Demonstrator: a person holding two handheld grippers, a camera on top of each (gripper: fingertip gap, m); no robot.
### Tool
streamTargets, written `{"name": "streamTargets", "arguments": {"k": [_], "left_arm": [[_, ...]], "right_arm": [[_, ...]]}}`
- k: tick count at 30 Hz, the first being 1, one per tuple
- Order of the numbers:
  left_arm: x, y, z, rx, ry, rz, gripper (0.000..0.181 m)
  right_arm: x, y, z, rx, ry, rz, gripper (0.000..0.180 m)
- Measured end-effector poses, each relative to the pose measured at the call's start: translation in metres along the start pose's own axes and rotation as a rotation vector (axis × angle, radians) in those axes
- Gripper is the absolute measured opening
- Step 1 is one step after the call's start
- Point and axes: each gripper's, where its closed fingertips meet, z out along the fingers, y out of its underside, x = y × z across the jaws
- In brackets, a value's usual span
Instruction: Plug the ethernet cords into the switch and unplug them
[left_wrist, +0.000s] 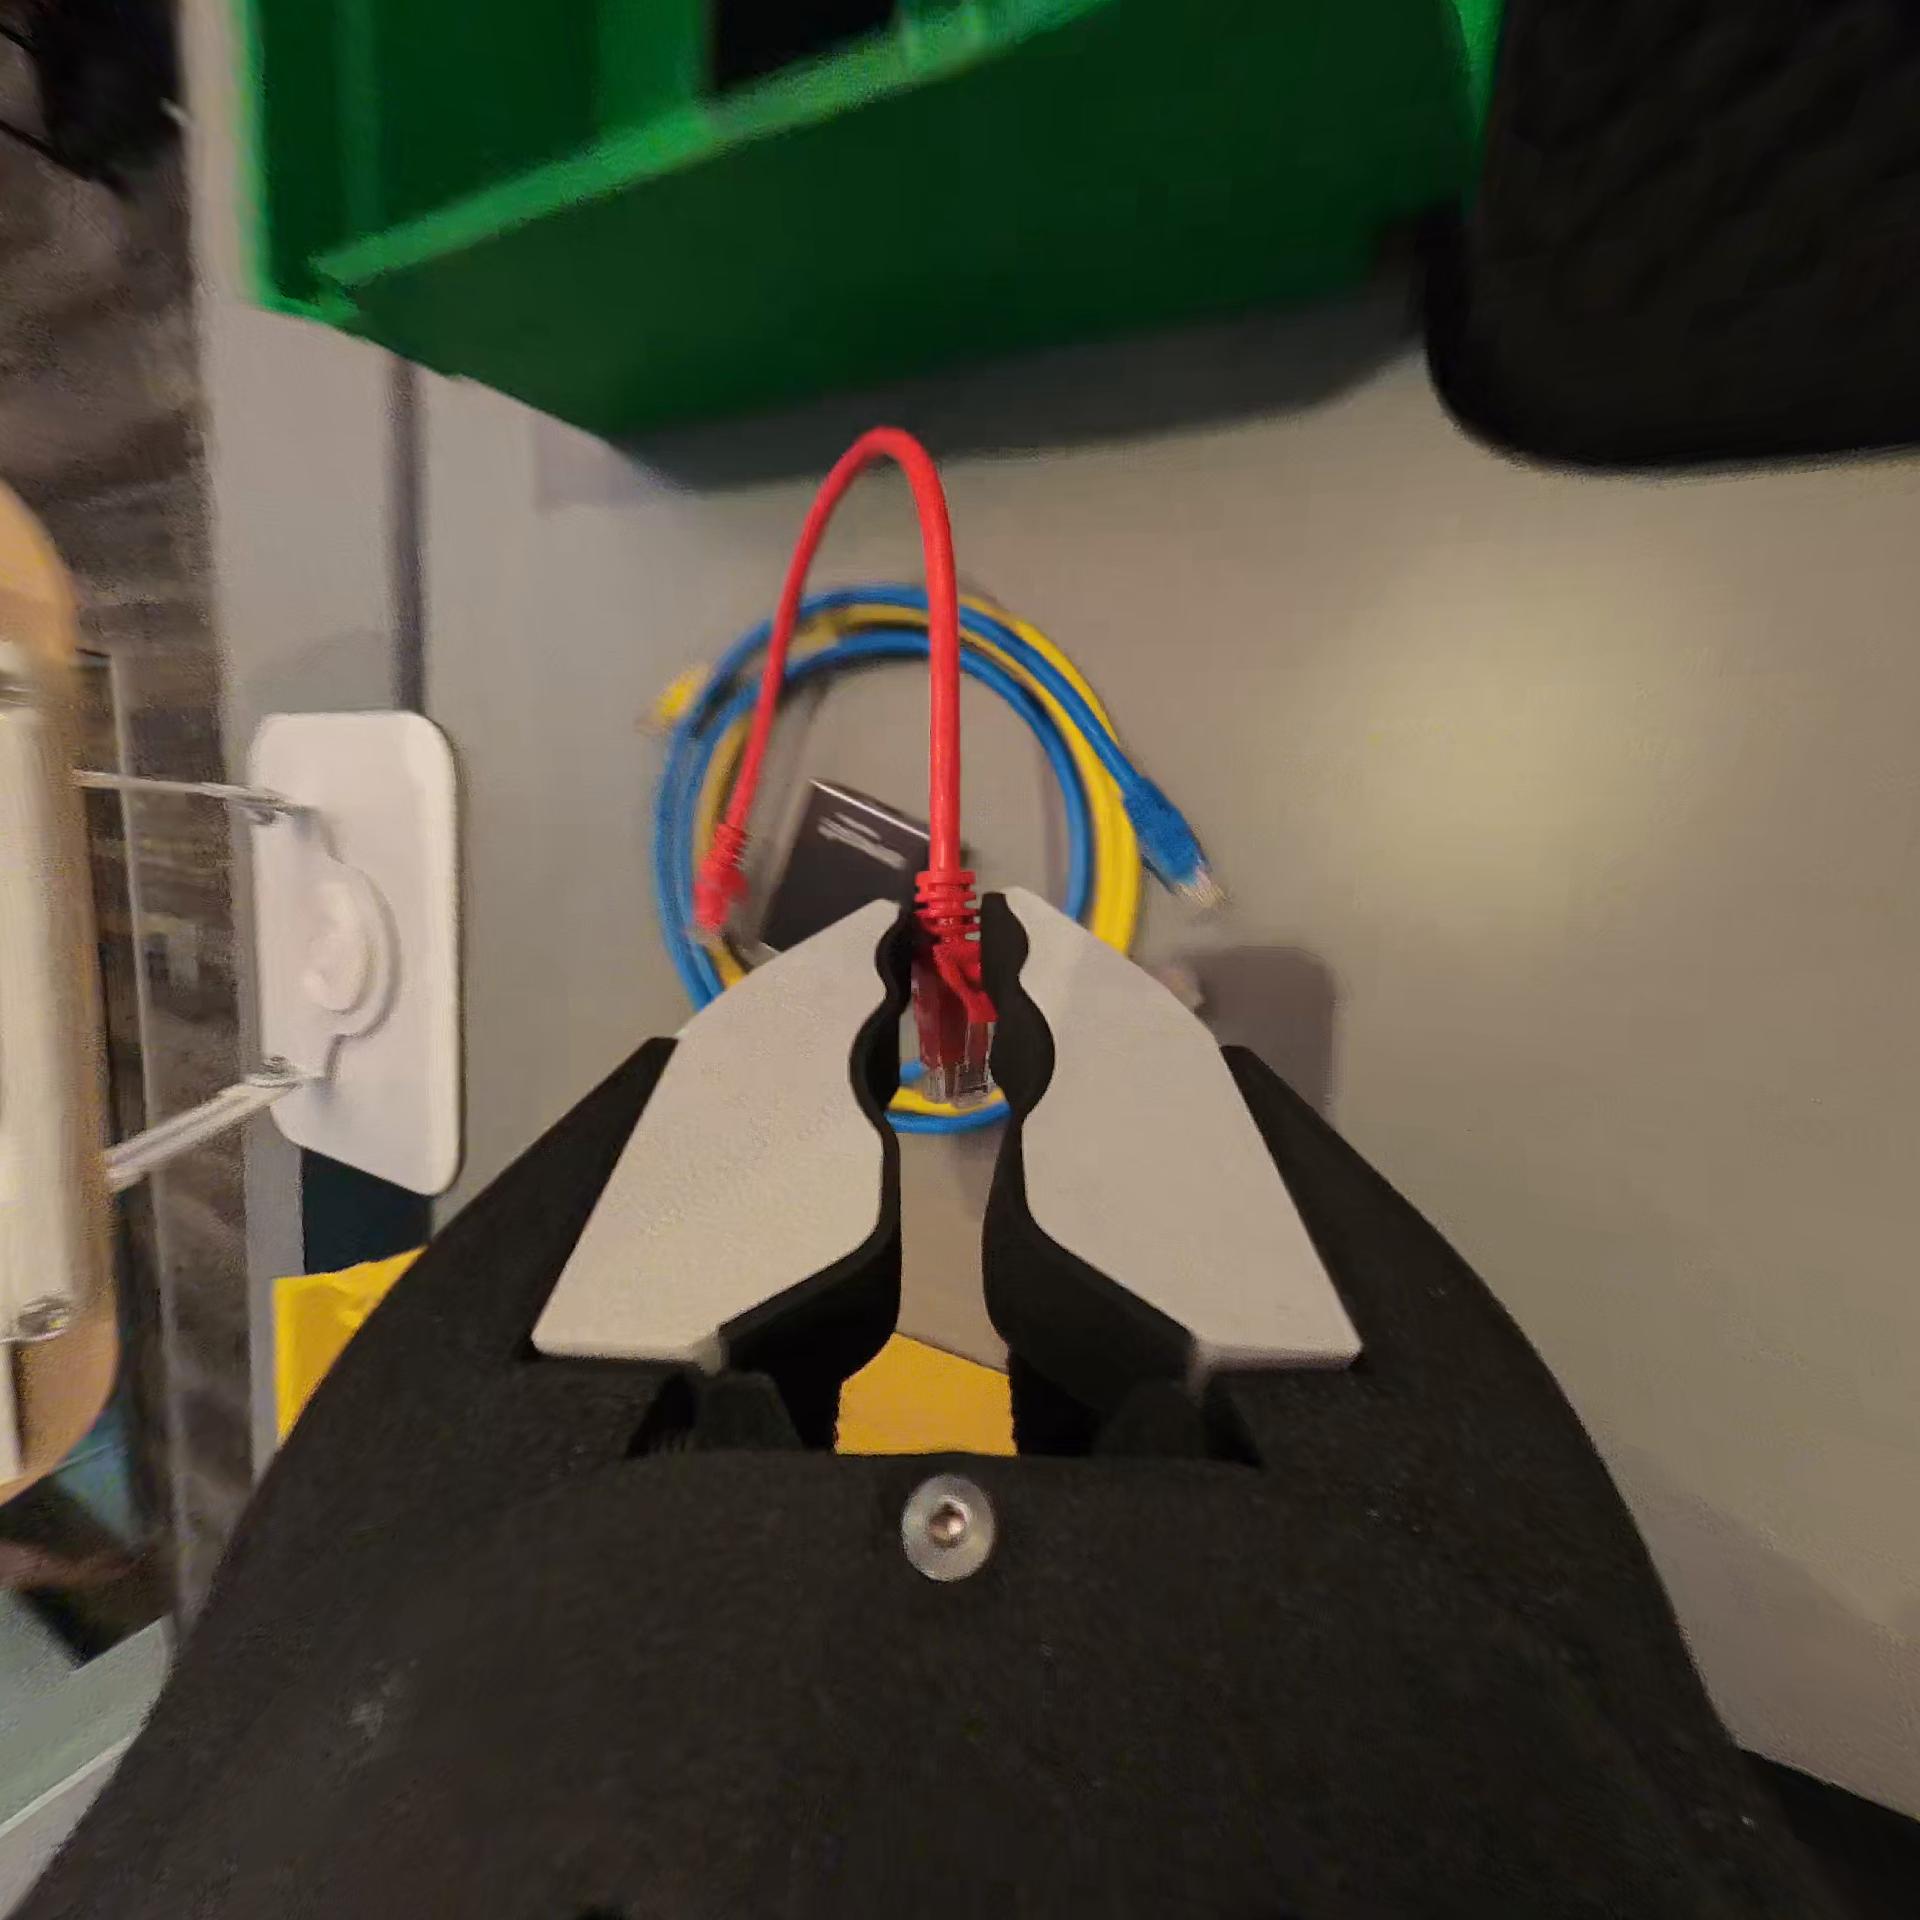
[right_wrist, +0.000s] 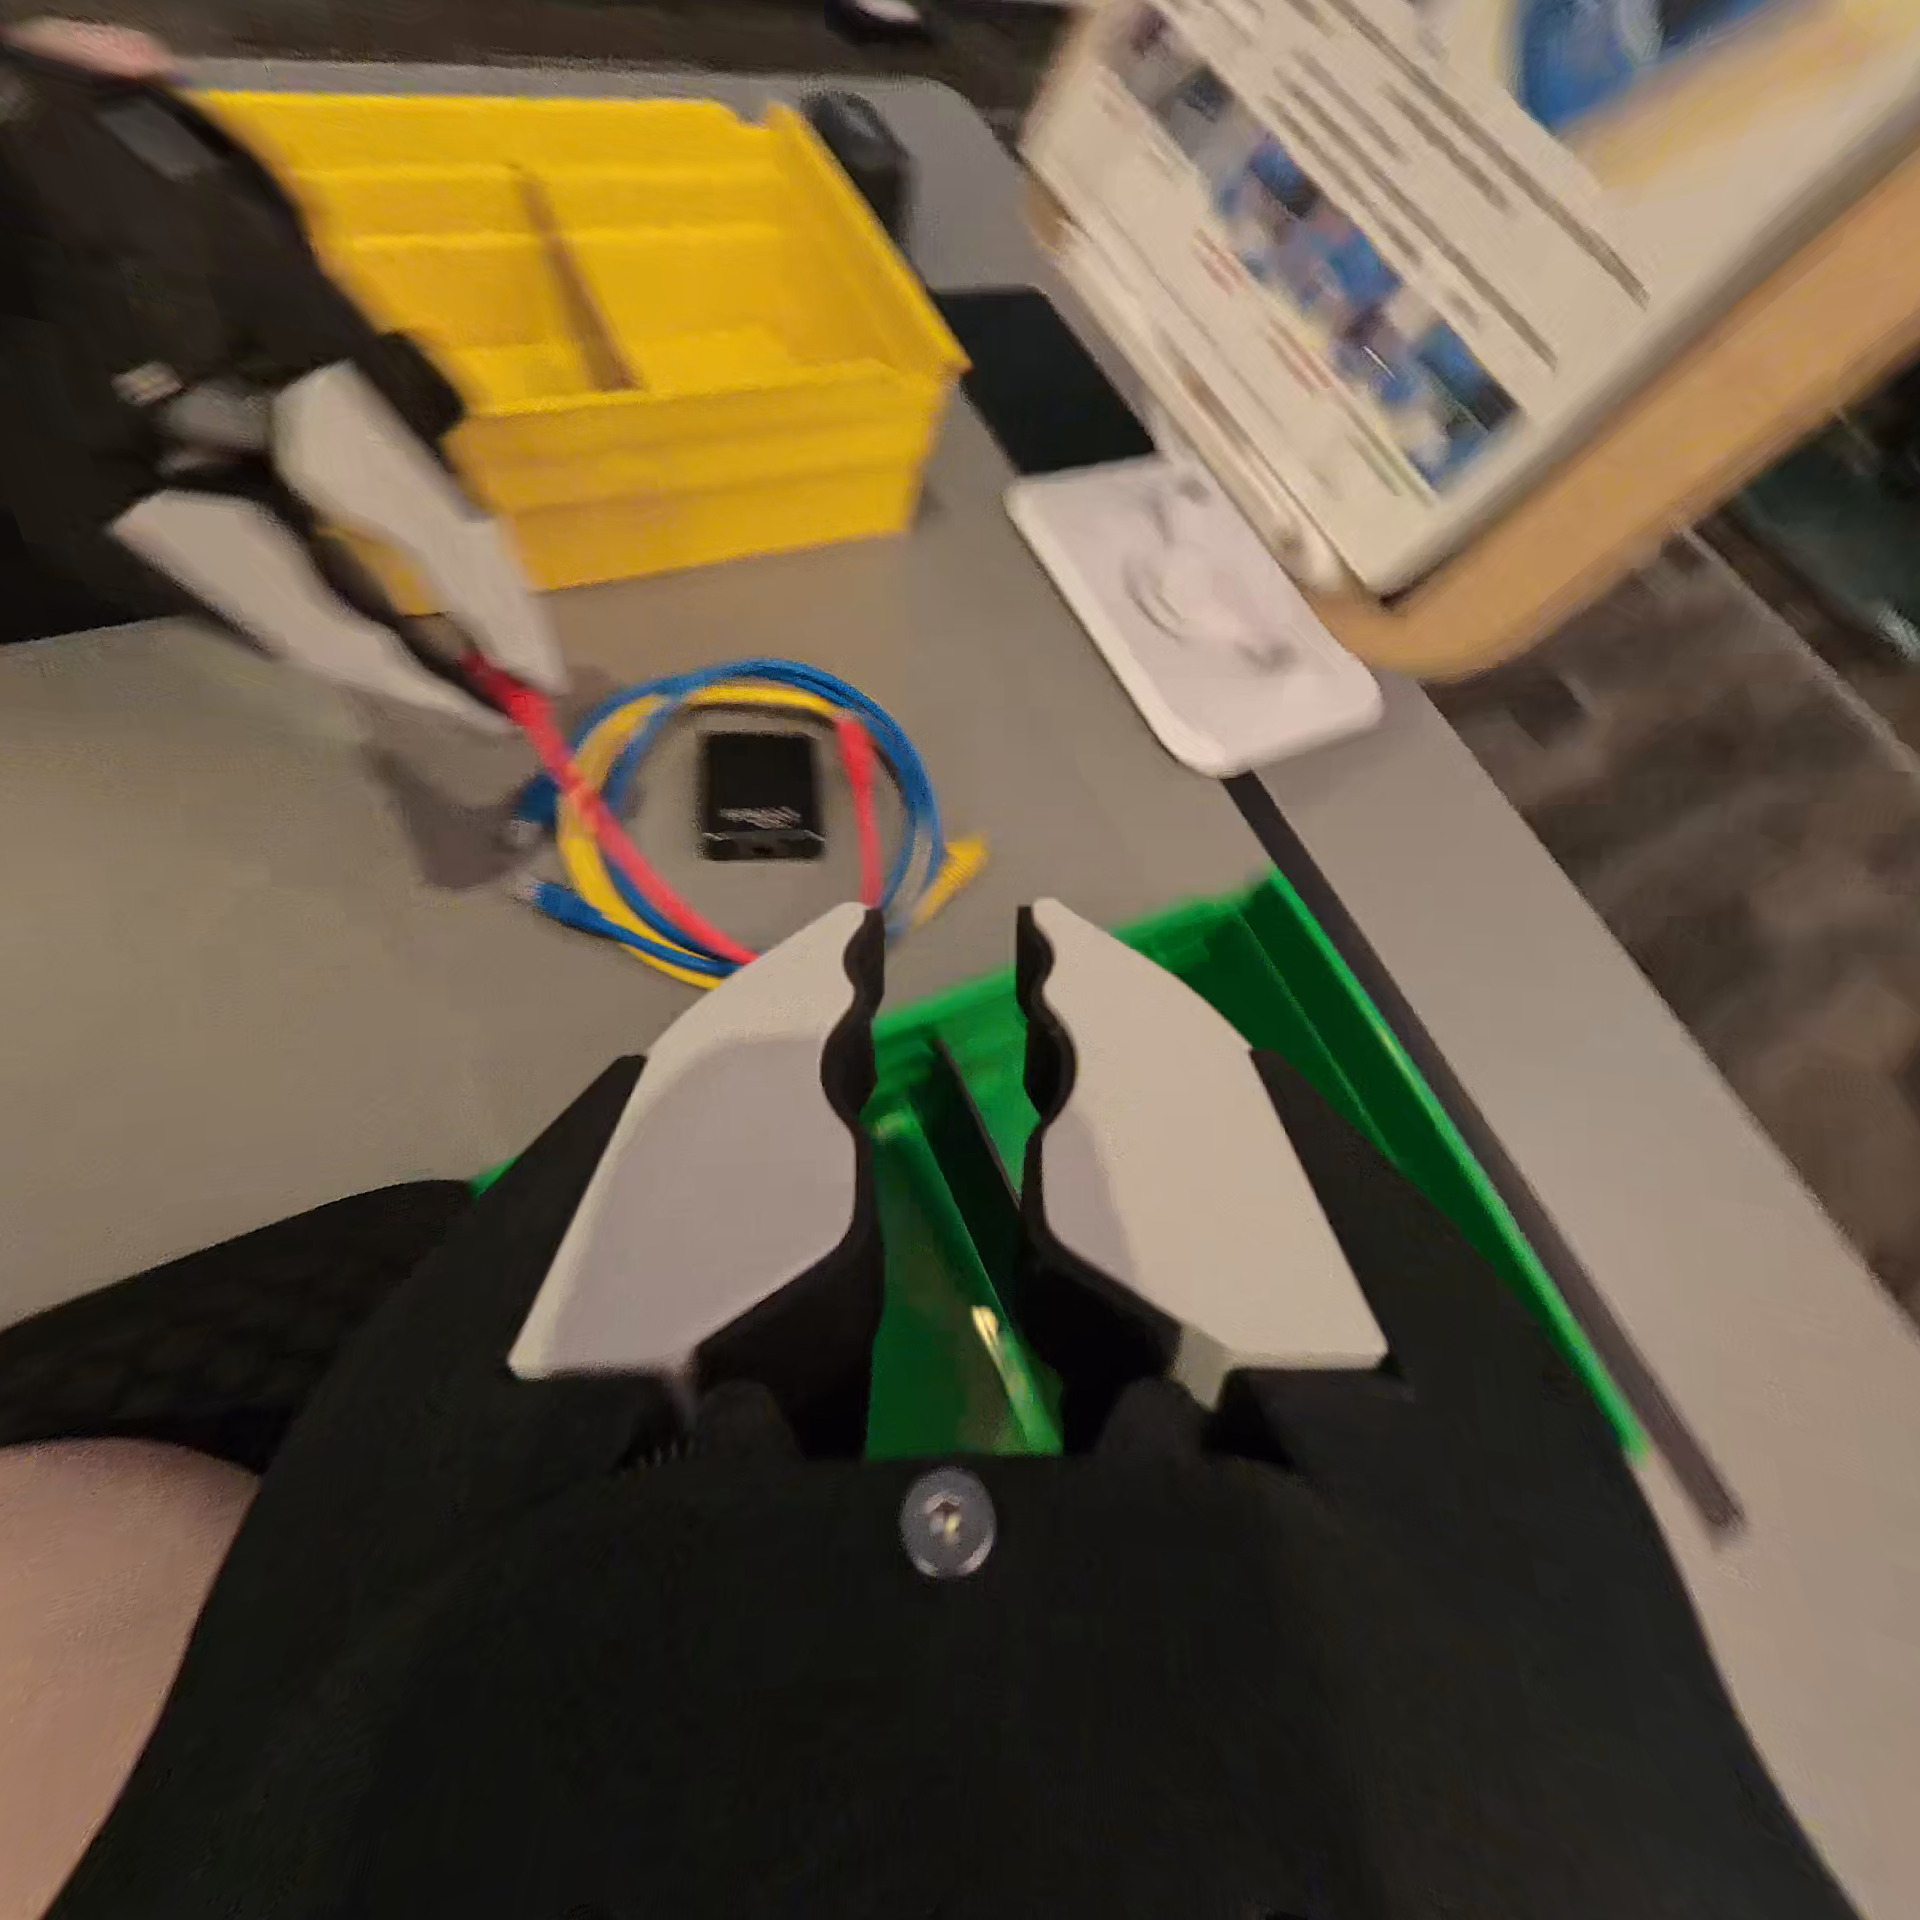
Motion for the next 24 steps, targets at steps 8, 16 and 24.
{"name": "streamTargets", "arguments": {"k": [8, 16, 24], "left_arm": [[-0.064, -0.046, -0.05, 0.239, -0.057, -0.079, 0.011], [-0.082, -0.039, -0.072, 0.46, -0.156, -0.104, 0.013], [-0.099, -0.027, -0.084, 0.534, -0.232, -0.129, 0.054]], "right_arm": [[-0.071, -0.06, 0.065, 0.015, -0.153, -0.387, 0.045], [-0.063, -0.062, 0.093, -0.032, -0.113, -0.442, 0.003], [-0.053, -0.092, 0.079, 0.103, 0.001, -0.462, 0.002]]}}
